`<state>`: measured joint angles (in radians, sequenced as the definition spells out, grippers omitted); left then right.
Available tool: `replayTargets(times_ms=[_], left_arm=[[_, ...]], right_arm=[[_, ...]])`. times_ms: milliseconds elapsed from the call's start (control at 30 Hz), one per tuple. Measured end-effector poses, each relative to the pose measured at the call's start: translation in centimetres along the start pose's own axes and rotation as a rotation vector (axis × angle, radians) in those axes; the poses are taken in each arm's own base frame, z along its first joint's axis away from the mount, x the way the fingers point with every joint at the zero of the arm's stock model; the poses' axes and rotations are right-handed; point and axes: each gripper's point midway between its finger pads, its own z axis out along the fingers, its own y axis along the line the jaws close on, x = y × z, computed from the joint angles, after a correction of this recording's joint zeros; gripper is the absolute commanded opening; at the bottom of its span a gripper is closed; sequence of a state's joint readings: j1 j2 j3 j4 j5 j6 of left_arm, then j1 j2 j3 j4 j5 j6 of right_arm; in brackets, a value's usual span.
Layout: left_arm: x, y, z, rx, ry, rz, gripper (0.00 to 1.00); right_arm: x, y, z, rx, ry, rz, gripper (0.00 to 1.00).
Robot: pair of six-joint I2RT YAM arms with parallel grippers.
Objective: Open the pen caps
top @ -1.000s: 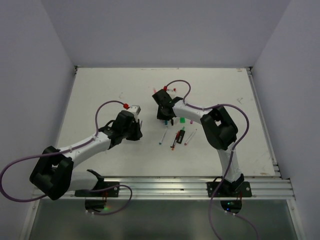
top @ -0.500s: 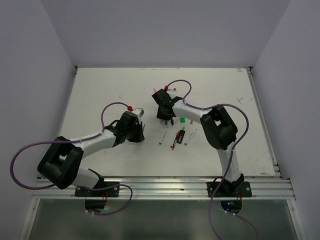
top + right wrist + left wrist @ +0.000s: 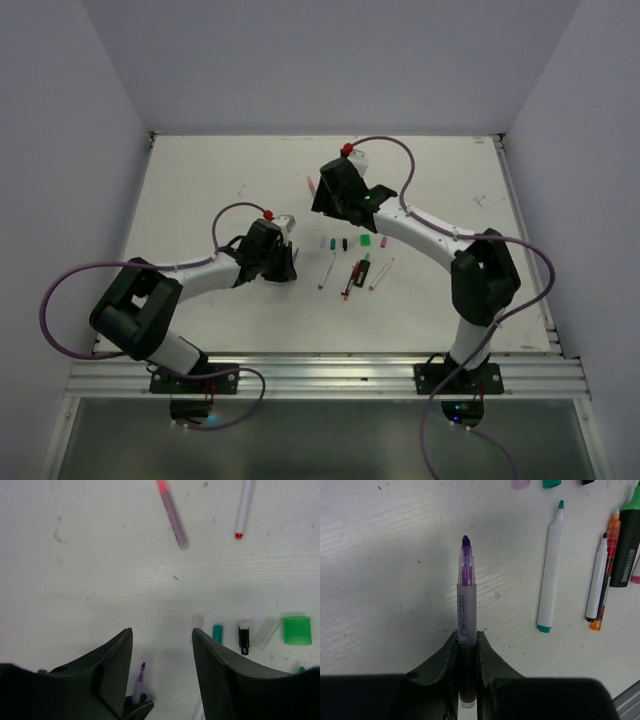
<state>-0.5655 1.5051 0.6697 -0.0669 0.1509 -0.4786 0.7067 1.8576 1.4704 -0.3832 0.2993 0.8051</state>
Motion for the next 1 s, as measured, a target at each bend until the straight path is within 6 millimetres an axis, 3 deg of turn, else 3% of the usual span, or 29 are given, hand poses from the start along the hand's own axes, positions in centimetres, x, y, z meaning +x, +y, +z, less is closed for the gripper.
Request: replayTargets(times_ms=[167, 300, 633, 1000], left_arm=[[-0.4, -0.6, 1.0, 0.011, 0.016, 0.007, 0.10], [-1.0, -1.6, 1.8, 0.032, 0.019, 0.022, 0.11], [-2.1, -3.7, 3.6, 0.079, 0.020, 0.050, 0.20], [-2.0, -4.4, 3.7, 0.098, 0.019, 0.051, 0.36]], right_arm=[[-5.6, 1.2, -6.1, -0.090, -0.180, 0.015, 0.63], [-7.1, 0.0, -8.8, -0.109, -0.251, 0.028, 0.63], [-5.0, -5.5, -8.0, -0.011, -0.236, 0.026, 0.63], [-5.4, -7.2, -8.2, 0.003, -0.242, 0.055, 0.63]])
